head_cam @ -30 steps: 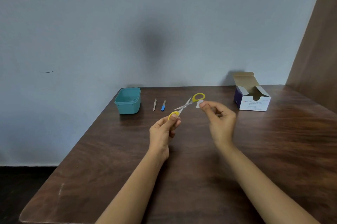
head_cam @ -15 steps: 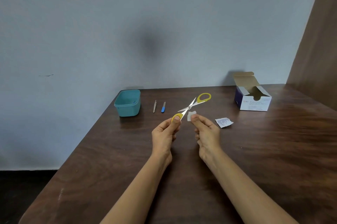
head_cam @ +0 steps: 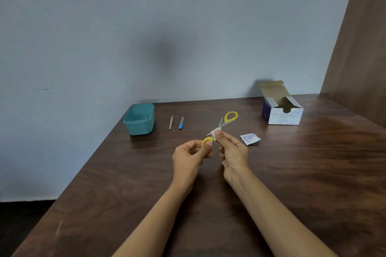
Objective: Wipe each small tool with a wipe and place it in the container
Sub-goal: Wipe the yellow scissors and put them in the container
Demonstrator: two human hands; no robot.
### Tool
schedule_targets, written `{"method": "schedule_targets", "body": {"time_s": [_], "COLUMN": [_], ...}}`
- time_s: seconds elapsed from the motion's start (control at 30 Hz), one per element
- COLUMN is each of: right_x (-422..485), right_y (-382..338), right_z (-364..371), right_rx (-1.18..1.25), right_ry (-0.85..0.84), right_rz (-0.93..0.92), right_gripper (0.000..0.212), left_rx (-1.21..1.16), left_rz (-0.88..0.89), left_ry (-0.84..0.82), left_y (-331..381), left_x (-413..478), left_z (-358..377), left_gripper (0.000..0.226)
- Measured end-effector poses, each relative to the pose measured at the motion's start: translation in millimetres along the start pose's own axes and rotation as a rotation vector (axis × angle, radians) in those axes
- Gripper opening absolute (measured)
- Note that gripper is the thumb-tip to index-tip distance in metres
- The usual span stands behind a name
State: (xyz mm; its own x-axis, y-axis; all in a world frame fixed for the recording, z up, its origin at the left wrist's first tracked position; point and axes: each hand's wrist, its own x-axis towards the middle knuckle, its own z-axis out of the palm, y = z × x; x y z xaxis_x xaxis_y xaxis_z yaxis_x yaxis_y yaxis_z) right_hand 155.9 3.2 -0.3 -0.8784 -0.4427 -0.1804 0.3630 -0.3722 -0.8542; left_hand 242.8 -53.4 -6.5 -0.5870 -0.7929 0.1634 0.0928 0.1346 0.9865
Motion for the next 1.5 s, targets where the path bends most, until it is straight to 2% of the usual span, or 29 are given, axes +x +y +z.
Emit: {"method": "schedule_targets", "body": {"time_s": [0.07, 0.27, 0.5, 0.77, 0.9, 1.27, 1.5], "right_x": [2, 4, 5, 2, 2, 5, 5], "right_y": [-1, -3, -1, -2, -5, -12, -6], "right_z": [-1, -3, -2, -3, -3, -3, -2], "right_rx": [-0.008, -0.039, -0.049, -0.093, -0.058, 0.044, -0.006], "right_ry": [0.008, -0.003, -0.065, -0.109, -0.060, 0.029, -0.018], "right_rz": [-0.004, -0.030, 0.009, 0.004, -0.022, -0.040, -0.048], "right_gripper": [0.005, 0.007, 0.004, 0.010, 0.006, 0.008, 0.006], "left_rx": [0.013, -0.142, -0.151, 0.042, 0.124, 0.161, 0.212], "left_rz": [0.002, -0.056, -0.058, 0.048, 0.102, 0.134, 0.176], "left_ry": [-0.016, 0.050, -0.004, -0.023, -0.049, -0.088, -0.069], "left_y": [0, 3, 4, 1, 2, 2, -1], "left_x": [-1, 3, 1, 1, 0, -2, 2], "left_z": [2, -2, -2, -4, -2, 2, -4], "left_gripper": [0.017, 0.015, 0.019, 0.010, 0.010, 0.015, 0.019]}}
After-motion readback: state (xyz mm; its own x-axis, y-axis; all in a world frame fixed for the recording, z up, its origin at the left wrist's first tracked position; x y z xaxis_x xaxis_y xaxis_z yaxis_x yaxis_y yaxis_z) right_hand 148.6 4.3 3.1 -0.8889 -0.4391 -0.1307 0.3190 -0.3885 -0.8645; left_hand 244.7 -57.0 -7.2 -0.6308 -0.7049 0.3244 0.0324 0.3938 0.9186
